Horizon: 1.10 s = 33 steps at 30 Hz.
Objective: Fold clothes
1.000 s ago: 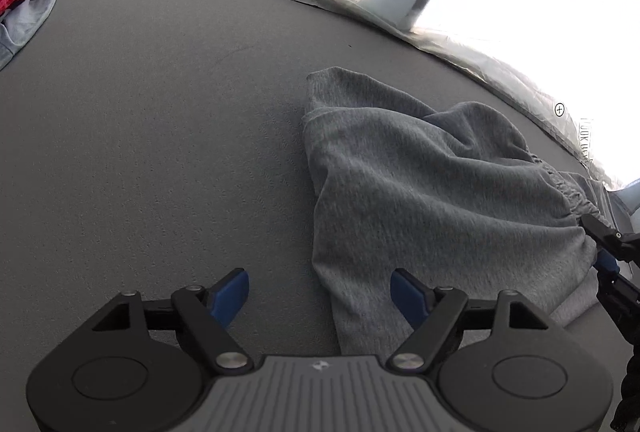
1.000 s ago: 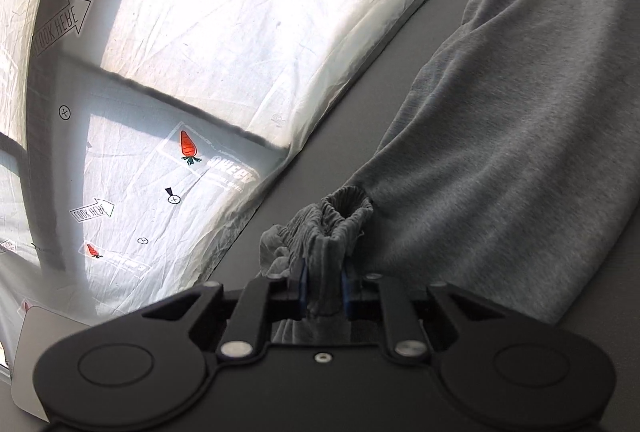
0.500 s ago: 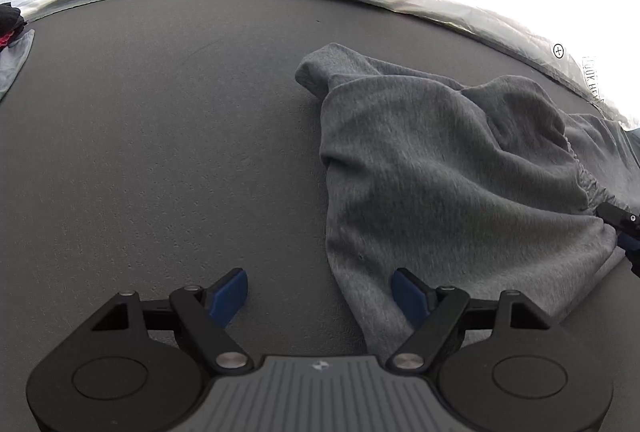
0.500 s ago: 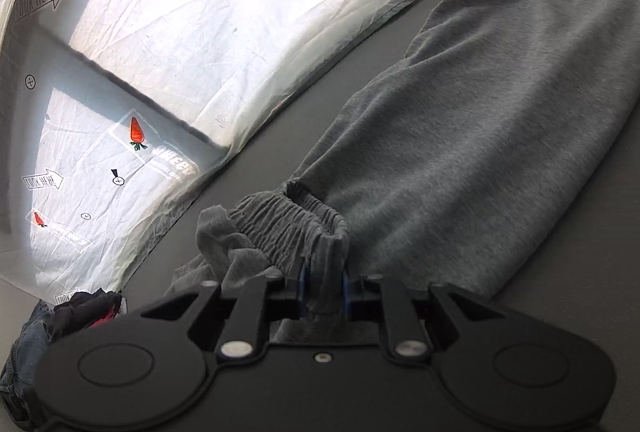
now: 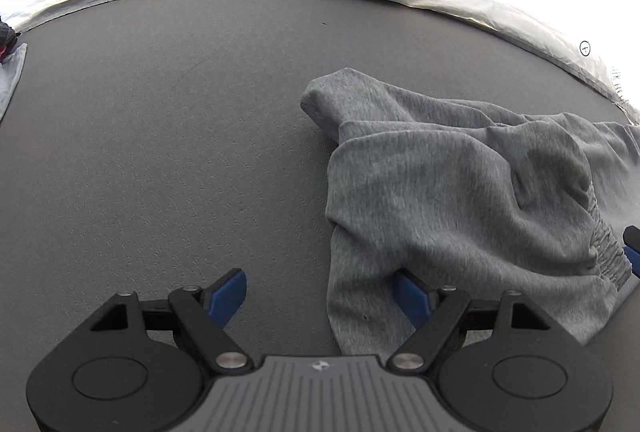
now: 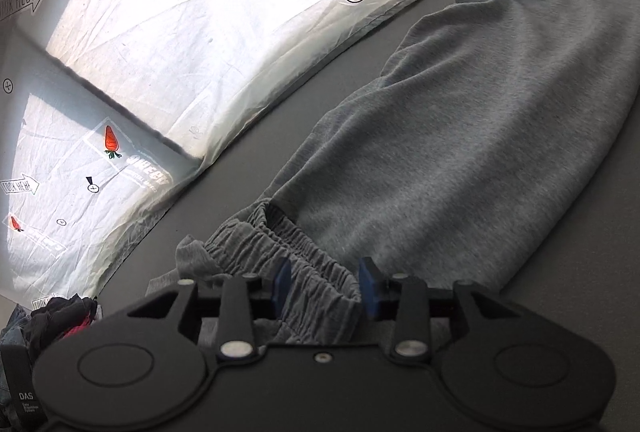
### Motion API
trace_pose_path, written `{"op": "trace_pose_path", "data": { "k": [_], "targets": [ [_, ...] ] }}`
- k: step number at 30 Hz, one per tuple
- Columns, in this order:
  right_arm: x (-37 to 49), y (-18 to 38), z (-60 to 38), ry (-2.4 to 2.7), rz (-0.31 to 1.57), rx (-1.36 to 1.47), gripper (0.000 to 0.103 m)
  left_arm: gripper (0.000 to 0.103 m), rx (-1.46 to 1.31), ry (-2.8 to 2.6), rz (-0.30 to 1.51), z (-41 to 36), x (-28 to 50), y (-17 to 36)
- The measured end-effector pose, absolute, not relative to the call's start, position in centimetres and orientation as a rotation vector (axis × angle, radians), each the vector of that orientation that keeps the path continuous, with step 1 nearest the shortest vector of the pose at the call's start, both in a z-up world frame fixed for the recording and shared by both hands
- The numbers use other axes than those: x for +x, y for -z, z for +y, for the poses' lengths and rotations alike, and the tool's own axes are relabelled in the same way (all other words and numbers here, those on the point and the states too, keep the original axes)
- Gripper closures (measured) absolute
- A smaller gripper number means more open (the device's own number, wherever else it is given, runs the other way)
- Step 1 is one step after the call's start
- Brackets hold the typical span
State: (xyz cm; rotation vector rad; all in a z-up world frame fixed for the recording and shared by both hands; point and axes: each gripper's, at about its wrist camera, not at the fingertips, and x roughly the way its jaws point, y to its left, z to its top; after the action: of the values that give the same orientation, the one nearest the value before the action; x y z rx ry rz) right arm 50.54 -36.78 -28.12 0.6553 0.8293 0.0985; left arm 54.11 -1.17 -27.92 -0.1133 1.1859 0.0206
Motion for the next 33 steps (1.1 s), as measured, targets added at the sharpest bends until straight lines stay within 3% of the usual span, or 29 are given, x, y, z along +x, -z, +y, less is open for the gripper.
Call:
{"op": "trace_pose_path", "data": {
  "k": [10, 14, 15, 20, 26, 33],
  "targets": [
    [55.7, 28.2, -32.9, -0.301, 0.855, 0.410, 0.038, 0.019, -0.086, -0.020, 1.213, -1.7, 55.6, 29.2],
    [57.3, 29.2, -30.9, -0.384, 0.892, 0.340, 0.036, 0.019, -0.098, -0.020, 1.217, -1.6, 55.7, 29.2],
    [57.5, 29.4, -30.5, -0.391, 0.895, 0.329, 0.038, 0.019, -0.097, -0.024, 1.222, -1.6, 55.8, 29.2],
    [57.6, 29.5, -30.7, -0.374, 0.896, 0.369, 0.080, 0.018, -0.114, -0.049, 1.257, -1.7, 56.6, 29.3],
    [57.3, 28.2, -31.8, -0.298, 0.827, 0.416, 0.089, 0.016, -0.122, -0.052, 1.261, -1.7, 56.8, 29.4],
    [58.7, 27.4, -33.9, -0.202, 0.803, 0.430, 0.088, 0.008, -0.128, -0.040, 1.253, -2.0, 56.7, 29.8]
  ]
}}
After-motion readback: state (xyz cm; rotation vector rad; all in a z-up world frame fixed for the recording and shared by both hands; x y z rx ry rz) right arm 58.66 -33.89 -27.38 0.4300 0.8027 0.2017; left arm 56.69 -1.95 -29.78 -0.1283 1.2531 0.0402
